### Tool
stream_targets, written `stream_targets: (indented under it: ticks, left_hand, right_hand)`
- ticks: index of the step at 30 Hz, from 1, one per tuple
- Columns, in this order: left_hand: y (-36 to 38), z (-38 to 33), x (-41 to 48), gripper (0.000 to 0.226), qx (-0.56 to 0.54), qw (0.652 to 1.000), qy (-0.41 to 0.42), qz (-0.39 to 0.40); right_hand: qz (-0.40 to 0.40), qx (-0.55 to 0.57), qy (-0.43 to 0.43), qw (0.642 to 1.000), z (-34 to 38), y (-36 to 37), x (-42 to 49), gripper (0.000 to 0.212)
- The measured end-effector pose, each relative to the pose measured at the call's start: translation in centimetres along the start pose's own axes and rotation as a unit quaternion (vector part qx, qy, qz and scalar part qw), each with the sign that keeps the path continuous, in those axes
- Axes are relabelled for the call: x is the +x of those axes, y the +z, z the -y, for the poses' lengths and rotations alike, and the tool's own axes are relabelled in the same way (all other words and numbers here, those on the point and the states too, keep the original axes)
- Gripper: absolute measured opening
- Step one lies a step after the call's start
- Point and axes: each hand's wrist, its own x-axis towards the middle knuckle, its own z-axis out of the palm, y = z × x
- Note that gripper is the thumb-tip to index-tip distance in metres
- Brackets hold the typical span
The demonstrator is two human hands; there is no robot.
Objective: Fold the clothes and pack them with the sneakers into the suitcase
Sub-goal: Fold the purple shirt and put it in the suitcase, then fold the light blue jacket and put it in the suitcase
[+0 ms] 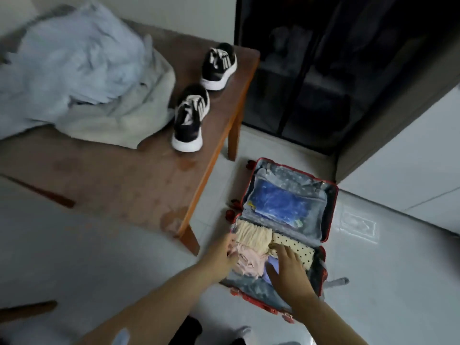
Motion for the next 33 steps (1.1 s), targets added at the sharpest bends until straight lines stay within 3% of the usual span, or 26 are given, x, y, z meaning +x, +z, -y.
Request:
stream_targets:
  ticks: [4, 7, 9, 12, 16, 24, 33]
  left_hand:
    - [-7.4, 0.1, -4.4, 0.040, 0.046, 0.981, 0.112, -0.151]
    - [-12.9, 3.7, -6.8, 0.041, 0.045, 0.976, 0.124, -0.175]
    - [-17.4, 7.4, -8.1, 0.041, 0.061, 0.976, 0.123, -0.170]
    - [-25.0, 12.2, -9.6, 0.040, 0.064, 0.972, 0.116, -0.194]
    - [-33.7, 16.5, -10.4, 0.037, 0.061, 0.963, 0.090, -0.248]
    - [-42.7, 16.6, -4.6, 0.040, 0.070, 0.964, 0.095, -0.237]
    - [-49.1, 14.5, 2.5, 0.050, 0.071, 0.961, 0.090, -0.252]
  right_hand:
    - [-0.032, 0.019, -0.099, 0.994, 10.3, -0.3, 1.6, 0.040]
    - [-0.035, 0.056, -0.121, 0.991, 18.1, 1.5, 2.8, 0.041]
    - [-0.025, 0.073, -0.128, 0.989, 23.3, 3.2, 3.3, 0.053]
    - [-0.024, 0.124, -0.120, 0.985, 29.9, 6.1, 4.6, 0.036]
    - [-0.024, 0.186, -0.086, 0.978, 36.6, 9.0, 6.5, 0.035]
    - [-0.068, 0.193, -0.088, 0.975, 41.8, 7.8, 12.0, 0.028]
    - [-0.053, 0.177, -0.146, 0.972, 46.6, 4.4, 22.5, 0.025]
